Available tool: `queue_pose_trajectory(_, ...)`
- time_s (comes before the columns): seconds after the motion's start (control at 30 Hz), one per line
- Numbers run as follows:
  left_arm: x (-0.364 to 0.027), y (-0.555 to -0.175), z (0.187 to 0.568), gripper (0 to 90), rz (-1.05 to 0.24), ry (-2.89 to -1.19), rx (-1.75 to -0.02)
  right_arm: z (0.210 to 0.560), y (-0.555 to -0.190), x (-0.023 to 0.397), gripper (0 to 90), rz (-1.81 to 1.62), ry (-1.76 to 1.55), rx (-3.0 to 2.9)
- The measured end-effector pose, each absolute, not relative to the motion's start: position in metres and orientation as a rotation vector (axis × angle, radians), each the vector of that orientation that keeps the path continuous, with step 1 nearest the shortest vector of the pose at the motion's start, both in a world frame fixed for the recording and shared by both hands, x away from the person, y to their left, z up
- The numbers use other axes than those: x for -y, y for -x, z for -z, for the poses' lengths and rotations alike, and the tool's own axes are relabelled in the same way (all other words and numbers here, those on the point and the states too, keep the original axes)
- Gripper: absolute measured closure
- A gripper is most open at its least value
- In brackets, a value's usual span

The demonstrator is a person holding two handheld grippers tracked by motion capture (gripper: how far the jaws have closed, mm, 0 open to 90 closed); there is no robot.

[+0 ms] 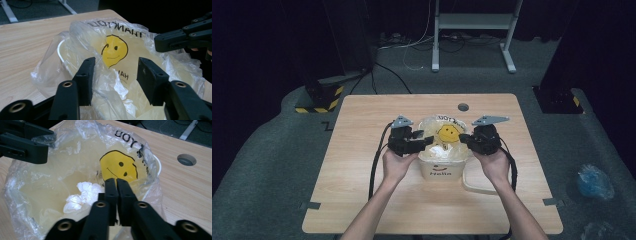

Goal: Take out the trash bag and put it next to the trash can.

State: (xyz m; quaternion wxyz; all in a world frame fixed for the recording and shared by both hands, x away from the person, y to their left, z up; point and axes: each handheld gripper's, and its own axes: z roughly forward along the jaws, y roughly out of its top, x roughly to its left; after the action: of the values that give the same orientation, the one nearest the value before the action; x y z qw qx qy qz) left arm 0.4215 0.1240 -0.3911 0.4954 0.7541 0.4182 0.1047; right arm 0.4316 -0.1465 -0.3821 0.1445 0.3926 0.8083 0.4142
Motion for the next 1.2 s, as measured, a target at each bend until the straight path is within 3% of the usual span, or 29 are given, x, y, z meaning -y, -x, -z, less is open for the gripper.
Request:
queue_pose_trajectory(0.4, -0.115, -0.419, 0.391, 38.2, -0.227, -1.841, -0.946, 0.374, -0.435, 0.133, 90.0, -1.246, -1.067, -2.328)
queue_pose_trajectory(0.9, -0.090, -0.418, 0.394, 35.8, -0.198, -1.909, -0.888, 0.369, -0.438, 0.111, 90.0, -1.280, -1.023, -2.353)
queue_pose_trajectory(1.03, -0.085, -0.419, 0.395, 37.4, -0.205, -1.935, -0.882, 0.369, -0.437, 0.107, 90.0, -1.290, -1.006, -2.356)
queue_pose_trajectory(1.2, -0.078, -0.419, 0.397, 49.0, -0.198, -1.963, -0.865, 0.368, -0.435, 0.105, 90.0, -1.325, -0.991, -2.350)
